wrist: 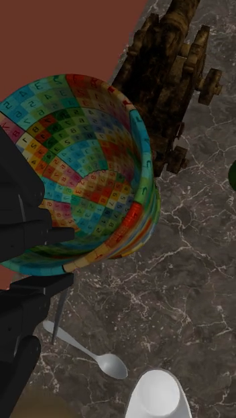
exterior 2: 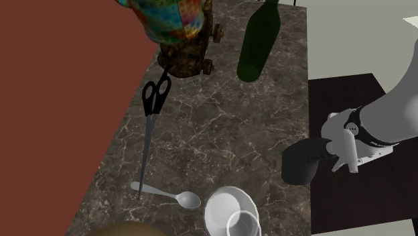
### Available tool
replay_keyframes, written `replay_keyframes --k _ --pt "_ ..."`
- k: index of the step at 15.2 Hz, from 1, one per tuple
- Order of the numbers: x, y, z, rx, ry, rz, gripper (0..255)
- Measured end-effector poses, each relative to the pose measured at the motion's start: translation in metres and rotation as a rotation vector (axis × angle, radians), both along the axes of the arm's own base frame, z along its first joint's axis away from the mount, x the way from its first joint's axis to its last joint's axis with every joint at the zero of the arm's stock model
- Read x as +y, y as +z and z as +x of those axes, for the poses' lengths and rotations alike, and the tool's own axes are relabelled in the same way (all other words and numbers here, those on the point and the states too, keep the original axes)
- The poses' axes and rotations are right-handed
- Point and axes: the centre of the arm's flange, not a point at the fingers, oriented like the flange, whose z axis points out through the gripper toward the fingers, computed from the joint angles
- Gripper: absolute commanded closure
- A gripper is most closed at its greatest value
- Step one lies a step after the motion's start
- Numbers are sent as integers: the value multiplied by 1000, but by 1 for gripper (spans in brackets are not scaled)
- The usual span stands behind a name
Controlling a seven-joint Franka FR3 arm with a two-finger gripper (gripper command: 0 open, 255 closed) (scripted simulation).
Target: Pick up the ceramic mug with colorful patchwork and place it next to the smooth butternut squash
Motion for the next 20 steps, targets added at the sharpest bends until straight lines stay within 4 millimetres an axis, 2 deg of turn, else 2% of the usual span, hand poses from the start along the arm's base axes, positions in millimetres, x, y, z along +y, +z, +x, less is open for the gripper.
replay_keyframes --k 6,8,20 --pt "71 0 -38 0 1 0 255" --pt "83 -7 -47 0 0 0 255" --pt "88 -68 -51 1 -1 -1 255"
